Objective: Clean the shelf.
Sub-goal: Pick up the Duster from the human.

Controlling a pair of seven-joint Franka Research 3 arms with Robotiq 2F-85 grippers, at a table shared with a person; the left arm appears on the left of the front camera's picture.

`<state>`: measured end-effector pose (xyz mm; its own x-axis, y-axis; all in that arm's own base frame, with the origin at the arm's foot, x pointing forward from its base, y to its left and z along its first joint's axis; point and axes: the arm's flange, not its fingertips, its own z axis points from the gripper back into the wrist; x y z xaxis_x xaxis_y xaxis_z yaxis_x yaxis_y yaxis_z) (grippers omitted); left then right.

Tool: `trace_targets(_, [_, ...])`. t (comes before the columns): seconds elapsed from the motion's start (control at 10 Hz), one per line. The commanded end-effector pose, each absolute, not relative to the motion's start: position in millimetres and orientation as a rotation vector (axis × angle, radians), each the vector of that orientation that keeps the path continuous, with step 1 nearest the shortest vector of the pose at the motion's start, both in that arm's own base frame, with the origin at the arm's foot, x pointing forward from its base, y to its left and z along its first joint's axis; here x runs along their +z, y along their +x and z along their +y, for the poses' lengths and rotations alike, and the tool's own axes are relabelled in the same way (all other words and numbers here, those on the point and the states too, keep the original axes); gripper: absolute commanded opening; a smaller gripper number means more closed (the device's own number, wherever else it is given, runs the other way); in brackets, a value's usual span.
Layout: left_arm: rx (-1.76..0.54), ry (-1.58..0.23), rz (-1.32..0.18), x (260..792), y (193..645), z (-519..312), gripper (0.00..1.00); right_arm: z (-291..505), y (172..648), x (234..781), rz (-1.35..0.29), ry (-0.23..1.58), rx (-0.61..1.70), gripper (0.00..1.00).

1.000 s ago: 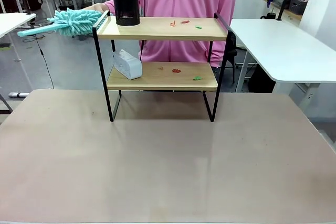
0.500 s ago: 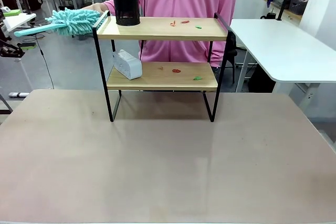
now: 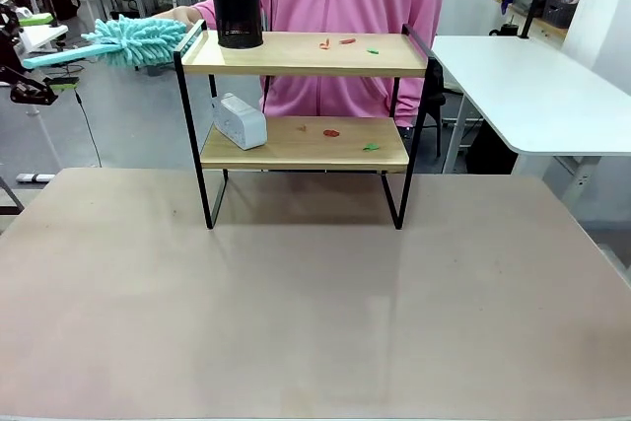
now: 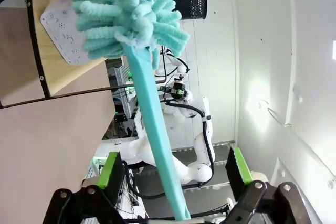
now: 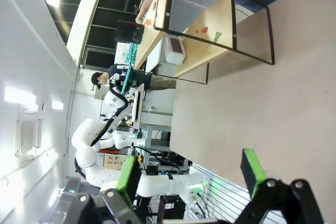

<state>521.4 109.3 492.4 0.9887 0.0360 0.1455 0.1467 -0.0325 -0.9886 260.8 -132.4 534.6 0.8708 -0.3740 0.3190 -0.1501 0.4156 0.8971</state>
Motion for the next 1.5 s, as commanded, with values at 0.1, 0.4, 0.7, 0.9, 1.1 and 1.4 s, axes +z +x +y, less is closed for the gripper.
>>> trace_targets(0.1, [-0.066,-1.570,-0.131,498.3,521.5,104.0,1.00,-131.3,264.4,535.1,-0.548,1.160,-0.128,1.00])
trace_targets(0.4, [-0.089,-1.517,-0.159,501.0,518.6,99.0,0.41,-131.3,264.4,535.1,-0.548,1.160,-0.128,1.00])
trace_targets(0.7, [-0.098,-1.500,-0.169,501.5,519.9,90.5,0.00,-131.3,264.4,535.1,-0.548,1.160,-0.128,1.00])
trace_targets(0.9, [-0.090,-1.474,-0.197,501.5,520.6,90.3,0.00,-131.3,264.4,535.1,-0.548,1.160,-0.128,1.00])
trace_targets(1.1, [-0.081,-1.469,-0.199,501.4,520.4,90.8,0.00,-131.3,264.4,535.1,-0.548,1.160,-0.128,1.00])
trace_targets(1.4, [-0.090,-1.477,-0.196,501.9,518.8,91.1,0.00,-131.3,264.4,535.1,-0.548,1.160,-0.128,1.00])
